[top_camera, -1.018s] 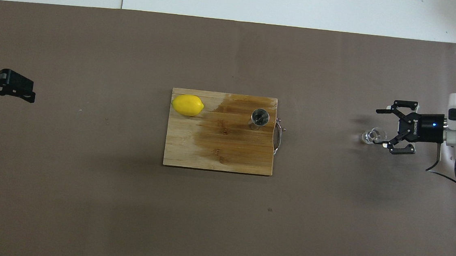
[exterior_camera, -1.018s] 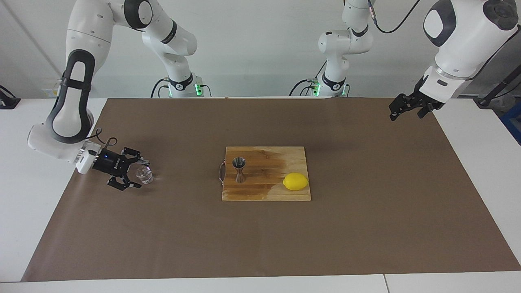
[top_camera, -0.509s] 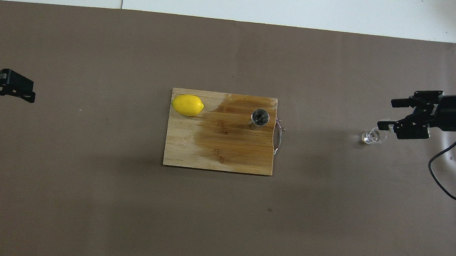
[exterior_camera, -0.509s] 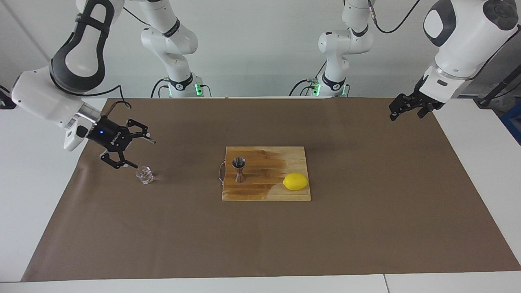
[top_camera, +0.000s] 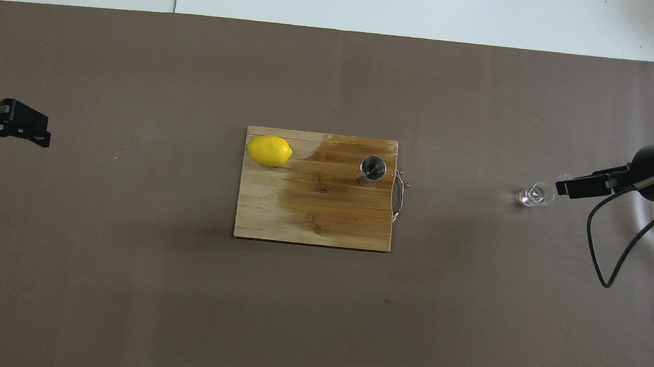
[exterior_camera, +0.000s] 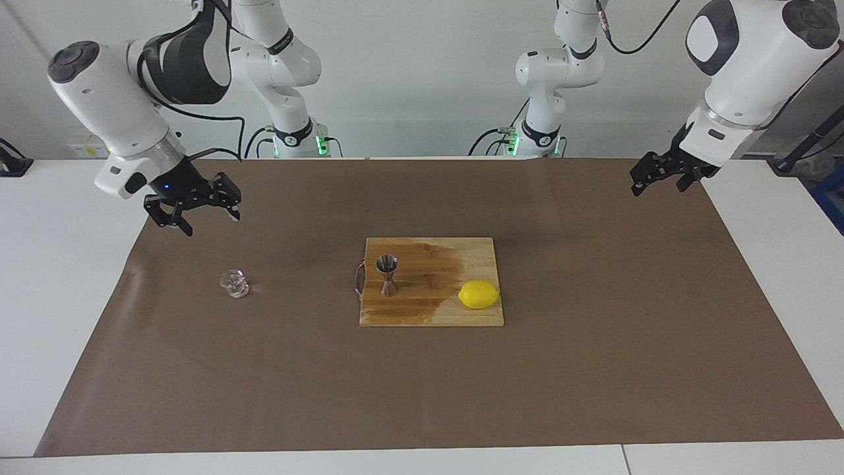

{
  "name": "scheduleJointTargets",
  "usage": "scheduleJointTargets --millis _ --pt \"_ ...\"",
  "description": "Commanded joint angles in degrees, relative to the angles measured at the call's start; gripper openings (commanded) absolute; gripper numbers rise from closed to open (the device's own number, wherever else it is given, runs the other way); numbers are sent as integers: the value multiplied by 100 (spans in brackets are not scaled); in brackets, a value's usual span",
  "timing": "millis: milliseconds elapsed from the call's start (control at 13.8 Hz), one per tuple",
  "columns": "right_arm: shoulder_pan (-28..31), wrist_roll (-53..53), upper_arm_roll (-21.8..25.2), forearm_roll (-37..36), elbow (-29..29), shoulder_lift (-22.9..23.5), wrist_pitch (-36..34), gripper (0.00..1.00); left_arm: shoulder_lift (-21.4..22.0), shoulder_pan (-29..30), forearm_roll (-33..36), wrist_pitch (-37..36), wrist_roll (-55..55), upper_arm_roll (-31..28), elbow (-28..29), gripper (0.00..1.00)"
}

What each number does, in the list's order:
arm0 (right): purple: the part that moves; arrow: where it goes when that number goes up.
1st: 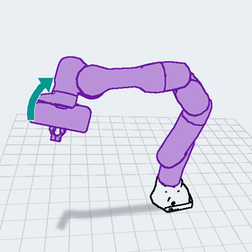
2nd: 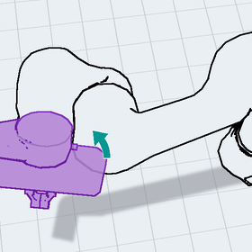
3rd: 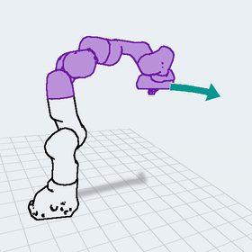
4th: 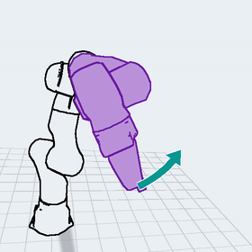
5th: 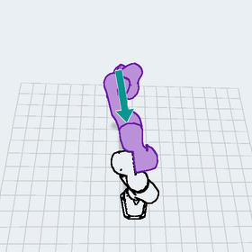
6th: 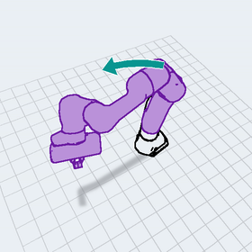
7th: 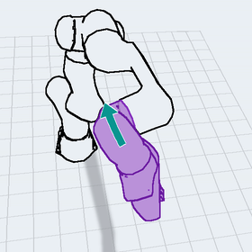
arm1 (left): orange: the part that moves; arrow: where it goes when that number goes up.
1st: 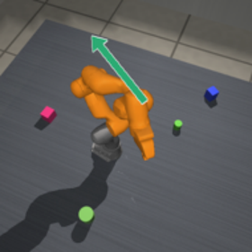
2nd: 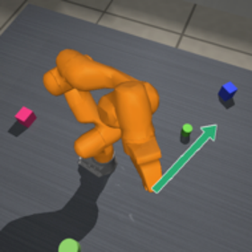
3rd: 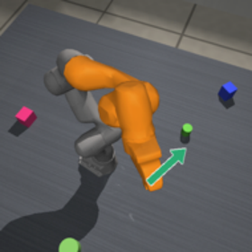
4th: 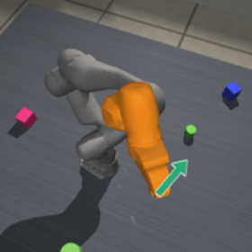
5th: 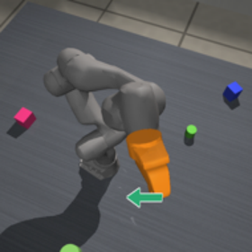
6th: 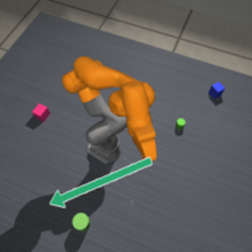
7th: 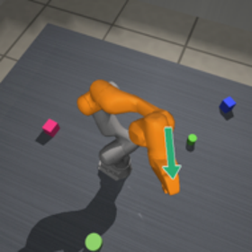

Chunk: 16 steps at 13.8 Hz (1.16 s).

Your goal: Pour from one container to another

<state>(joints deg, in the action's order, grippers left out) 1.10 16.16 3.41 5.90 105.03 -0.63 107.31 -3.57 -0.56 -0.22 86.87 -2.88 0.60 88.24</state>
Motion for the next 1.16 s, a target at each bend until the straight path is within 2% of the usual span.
scheduleJointTargets --millis 0,218,582,727,873,1091 --pt "-39 -1251 -25 -395 194 -279 228 100 155 29 66 -29 -64 28 159 100" --pt "-4 -1958 -16 -677 -16 -438 133 100 155 29 66 -29 -64 28 159 100" --pt "75 -1986 37 -678 -1229 -421 -1737 100 155 29 66 -29 -64 28 159 100" --pt "101 -1977 72 -651 -1170 -482 -2020 100 155 29 66 -29 -64 28 159 100" --pt "101 -1986 72 -642 -932 -605 -2048 100 155 29 66 -29 -64 28 159 100" --pt "127 -1907 2 -616 -966 -596 -2100 100 155 29 66 -29 -64 28 159 100"
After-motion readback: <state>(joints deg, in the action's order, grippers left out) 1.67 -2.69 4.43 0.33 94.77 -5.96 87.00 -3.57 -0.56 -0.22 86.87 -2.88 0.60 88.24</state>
